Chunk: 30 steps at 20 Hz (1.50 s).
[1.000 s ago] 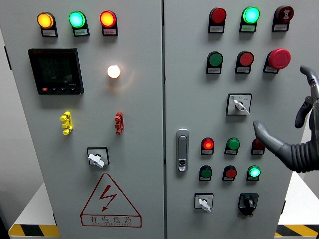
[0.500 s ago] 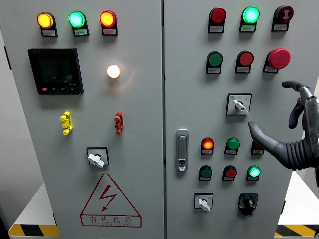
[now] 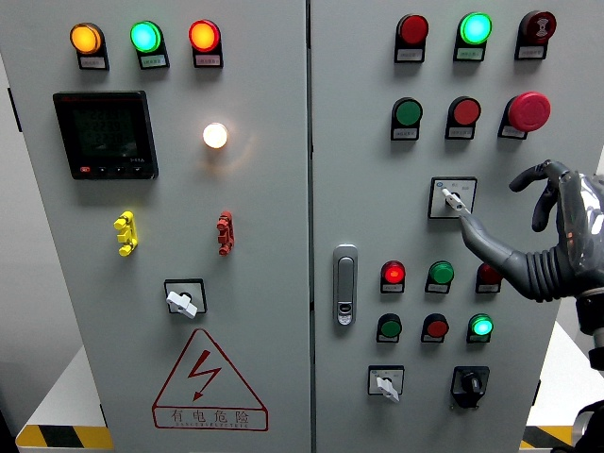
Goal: Rotate and turn off gray switch
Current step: 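Reach the right hand toward the upper white-knobbed rotary switch, then close the right hand's fingers around the white switch knob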
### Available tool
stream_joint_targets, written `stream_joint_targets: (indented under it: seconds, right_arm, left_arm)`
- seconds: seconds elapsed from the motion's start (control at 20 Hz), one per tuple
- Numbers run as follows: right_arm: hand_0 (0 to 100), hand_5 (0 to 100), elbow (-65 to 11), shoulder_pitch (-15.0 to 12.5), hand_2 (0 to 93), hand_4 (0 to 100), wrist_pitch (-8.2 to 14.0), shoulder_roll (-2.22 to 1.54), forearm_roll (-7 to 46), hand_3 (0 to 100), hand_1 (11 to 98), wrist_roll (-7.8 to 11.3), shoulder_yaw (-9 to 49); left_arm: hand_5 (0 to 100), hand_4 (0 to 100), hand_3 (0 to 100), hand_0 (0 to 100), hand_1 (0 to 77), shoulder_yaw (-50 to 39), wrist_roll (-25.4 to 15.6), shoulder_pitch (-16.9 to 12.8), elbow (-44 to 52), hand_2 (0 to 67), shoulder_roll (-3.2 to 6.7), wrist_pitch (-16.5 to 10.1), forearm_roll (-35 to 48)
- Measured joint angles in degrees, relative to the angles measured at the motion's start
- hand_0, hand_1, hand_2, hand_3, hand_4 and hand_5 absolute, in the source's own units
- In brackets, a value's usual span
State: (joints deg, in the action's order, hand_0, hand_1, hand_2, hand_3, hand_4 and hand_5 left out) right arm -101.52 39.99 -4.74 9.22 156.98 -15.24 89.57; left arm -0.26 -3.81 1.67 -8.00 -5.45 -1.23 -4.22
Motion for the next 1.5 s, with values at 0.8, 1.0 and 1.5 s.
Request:
stream_joint_targets:
  seconds: [0.8,1.0,1.5]
  right_arm:
    - [0,100,5.6,2.5,62.2,100,0.1,-0.17,0.1,90,36.9,-0.51,-0.4]
    - [0,100,6.7,3.3,63.0,100,0.2,-0.17,0.1,90,36.6,-0.82,-1.3]
    - [0,100,9.0,4.4,63.6,100,0.4,-0.17,0.1,90,36.2,-1.02,-2.5]
  left_arm:
    - [12,9,18,0,0.0,0.0,0.0,0.0,0.0,13.2,0.0,0.0,0.0]
    - [12,9,18,0,0.0,0.0,0.0,0.0,0.0,13.2,0.0,0.0,0.0]
    - [12,10,18,0,0.0,0.0,0.0,0.0,0.0,13.2,0.01,0.0,0.0]
